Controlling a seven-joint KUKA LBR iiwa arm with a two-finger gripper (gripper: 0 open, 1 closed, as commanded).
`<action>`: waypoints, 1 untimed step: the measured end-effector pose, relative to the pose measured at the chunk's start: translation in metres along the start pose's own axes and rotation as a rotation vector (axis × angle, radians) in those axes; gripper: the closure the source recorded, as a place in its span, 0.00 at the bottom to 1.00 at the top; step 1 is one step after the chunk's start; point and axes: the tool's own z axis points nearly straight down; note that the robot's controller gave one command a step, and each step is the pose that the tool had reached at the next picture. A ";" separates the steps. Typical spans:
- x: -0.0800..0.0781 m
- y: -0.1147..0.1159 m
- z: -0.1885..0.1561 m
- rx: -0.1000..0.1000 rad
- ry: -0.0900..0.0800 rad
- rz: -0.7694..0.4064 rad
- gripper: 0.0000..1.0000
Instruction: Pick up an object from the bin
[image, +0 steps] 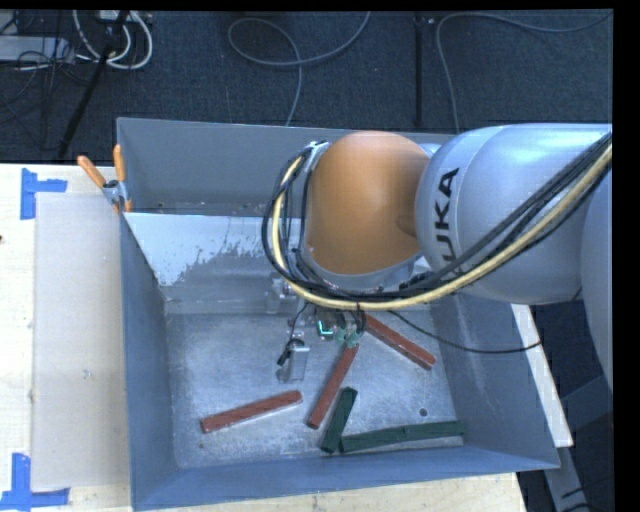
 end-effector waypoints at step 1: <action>0.049 -0.007 0.141 0.001 0.001 -0.195 0.00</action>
Offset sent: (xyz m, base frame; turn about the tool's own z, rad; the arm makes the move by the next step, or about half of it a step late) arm -0.0470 -0.0070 -0.1368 -0.1961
